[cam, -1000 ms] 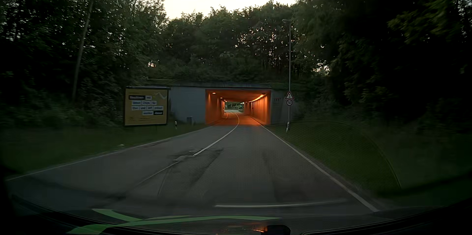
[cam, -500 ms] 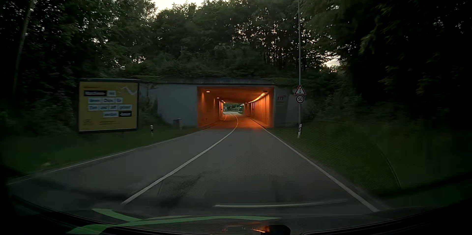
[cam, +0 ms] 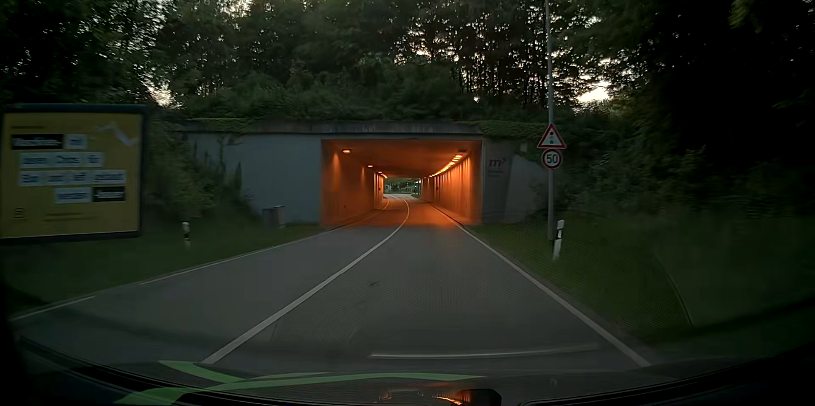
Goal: Follow the waypoints while adhering to traffic rules and regulations
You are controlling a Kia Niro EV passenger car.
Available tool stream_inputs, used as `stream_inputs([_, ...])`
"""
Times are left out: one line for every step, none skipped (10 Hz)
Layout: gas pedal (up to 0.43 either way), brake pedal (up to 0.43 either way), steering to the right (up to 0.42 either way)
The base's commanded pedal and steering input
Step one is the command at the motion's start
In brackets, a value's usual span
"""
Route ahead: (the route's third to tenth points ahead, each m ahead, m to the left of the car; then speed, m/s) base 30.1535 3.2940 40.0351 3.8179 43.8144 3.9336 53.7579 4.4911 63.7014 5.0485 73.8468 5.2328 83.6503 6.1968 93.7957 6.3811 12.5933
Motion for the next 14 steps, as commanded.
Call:
stream_inputs([0.079, 0.000, -0.002])
stream_inputs([0.079, 0.000, -0.003])
stream_inputs([0.079, 0.000, -0.003])
stream_inputs([0.079, 0.000, -0.004])
stream_inputs([0.079, 0.000, -0.004])
stream_inputs([0.079, 0.000, -0.005])
stream_inputs([0.079, 0.000, -0.005])
stream_inputs([0.079, 0.000, -0.005])
stream_inputs([0.079, 0.000, -0.005])
stream_inputs([0.079, 0.000, -0.006])
stream_inputs([0.079, 0.000, -0.006])
stream_inputs([0.079, 0.000, -0.005])
stream_inputs([0.079, 0.000, -0.006])
stream_inputs([0.079, 0.000, -0.006])
